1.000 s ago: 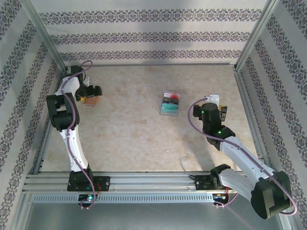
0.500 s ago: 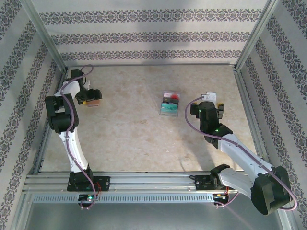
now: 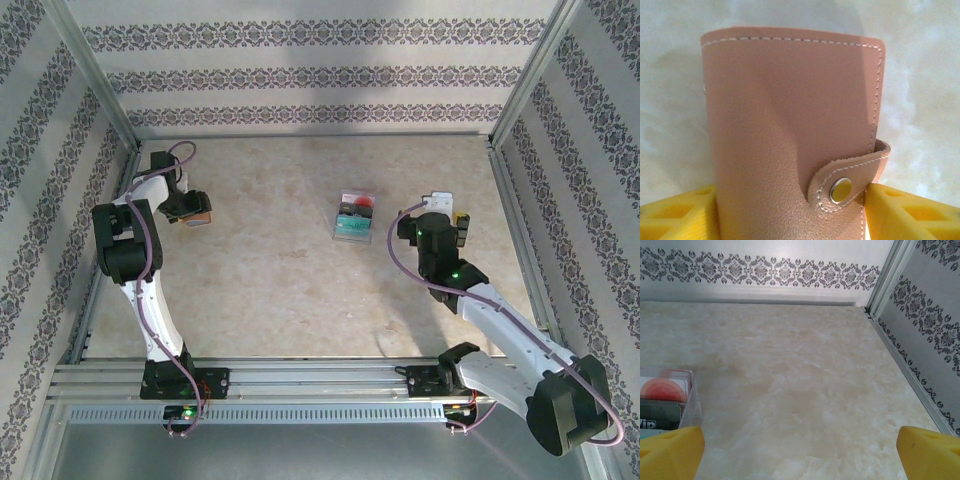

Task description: Take the credit cards out of the card holder

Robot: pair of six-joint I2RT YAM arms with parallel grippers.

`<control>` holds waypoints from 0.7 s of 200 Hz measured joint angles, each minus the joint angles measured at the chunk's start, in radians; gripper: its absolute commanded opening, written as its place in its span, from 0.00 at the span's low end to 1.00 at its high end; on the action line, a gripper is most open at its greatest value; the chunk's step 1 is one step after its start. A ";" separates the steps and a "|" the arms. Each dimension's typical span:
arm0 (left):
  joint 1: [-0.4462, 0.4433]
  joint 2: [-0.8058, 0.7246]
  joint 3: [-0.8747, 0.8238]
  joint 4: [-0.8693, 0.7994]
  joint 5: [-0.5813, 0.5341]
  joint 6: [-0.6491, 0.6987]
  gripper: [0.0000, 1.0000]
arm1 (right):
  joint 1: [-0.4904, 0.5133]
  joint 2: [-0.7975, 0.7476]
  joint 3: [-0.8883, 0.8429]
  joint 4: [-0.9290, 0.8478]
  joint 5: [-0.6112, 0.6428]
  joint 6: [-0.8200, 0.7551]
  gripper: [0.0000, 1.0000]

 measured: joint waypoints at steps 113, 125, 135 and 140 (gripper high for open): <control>-0.016 -0.086 -0.117 0.032 0.003 -0.065 0.92 | 0.013 -0.012 0.000 0.000 0.001 -0.005 0.98; -0.015 -0.101 -0.133 0.032 0.003 -0.076 0.92 | 0.013 -0.011 0.000 0.000 0.000 -0.005 0.98; -0.014 -0.113 -0.142 0.033 0.003 -0.084 0.89 | 0.013 -0.009 0.000 0.000 0.001 -0.006 0.98; -0.013 -0.117 -0.145 0.032 0.003 -0.087 0.87 | 0.013 -0.007 0.000 0.000 0.001 -0.006 0.98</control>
